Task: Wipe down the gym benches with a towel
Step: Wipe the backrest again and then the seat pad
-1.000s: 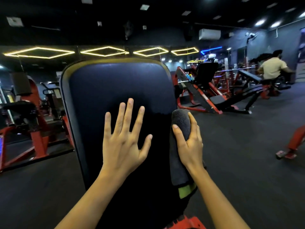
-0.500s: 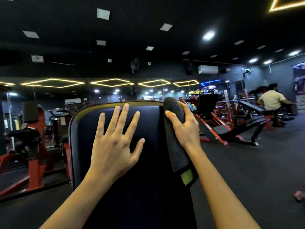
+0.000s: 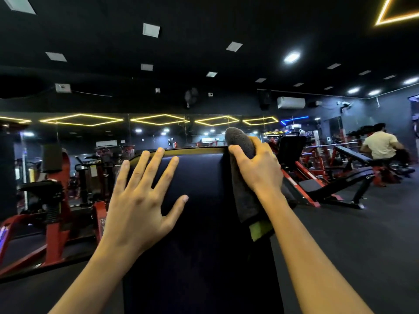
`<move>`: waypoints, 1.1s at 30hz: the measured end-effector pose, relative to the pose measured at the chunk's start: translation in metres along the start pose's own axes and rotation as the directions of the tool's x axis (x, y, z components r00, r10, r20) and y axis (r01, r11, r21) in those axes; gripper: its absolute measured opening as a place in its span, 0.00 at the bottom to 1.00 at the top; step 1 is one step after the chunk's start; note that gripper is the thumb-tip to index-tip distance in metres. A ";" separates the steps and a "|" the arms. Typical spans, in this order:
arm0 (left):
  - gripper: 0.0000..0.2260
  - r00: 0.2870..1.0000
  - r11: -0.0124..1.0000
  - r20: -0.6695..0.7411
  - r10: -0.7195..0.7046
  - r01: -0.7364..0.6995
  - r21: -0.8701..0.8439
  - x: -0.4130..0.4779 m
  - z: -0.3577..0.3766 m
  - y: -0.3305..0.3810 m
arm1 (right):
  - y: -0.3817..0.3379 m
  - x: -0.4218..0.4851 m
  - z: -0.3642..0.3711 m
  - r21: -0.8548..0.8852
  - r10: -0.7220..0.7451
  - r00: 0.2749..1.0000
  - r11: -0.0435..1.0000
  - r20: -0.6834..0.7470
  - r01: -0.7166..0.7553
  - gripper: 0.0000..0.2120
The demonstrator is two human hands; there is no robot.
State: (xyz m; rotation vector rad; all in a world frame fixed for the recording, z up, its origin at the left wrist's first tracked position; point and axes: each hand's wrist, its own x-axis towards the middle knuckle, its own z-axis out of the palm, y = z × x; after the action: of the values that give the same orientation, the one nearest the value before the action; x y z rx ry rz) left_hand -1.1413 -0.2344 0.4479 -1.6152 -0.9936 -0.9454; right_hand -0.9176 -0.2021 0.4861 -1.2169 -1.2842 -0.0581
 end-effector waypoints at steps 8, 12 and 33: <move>0.26 0.932 0.790 -0.086 -0.353 0.248 -0.560 -0.030 0.006 -0.010 | -0.097 -0.041 0.039 -0.337 -0.343 0.931 0.868 0.123 0.365 0.29; 0.20 0.805 0.423 -0.026 -0.593 0.284 -0.861 -0.054 0.003 0.000 | -0.121 -0.070 0.060 -0.375 -0.442 0.883 0.801 0.157 0.467 0.30; 0.25 0.753 -0.179 0.464 -0.466 0.433 -0.884 -0.278 -0.001 0.066 | 0.101 -0.319 0.080 -0.380 -0.726 0.663 0.570 0.181 0.728 0.27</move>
State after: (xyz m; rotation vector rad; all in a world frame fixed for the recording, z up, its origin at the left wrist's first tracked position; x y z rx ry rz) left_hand -1.1817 -0.2933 0.1714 -2.3474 -0.8582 -2.7178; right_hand -1.0264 -0.2821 0.1699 -0.9406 -1.7724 -1.0011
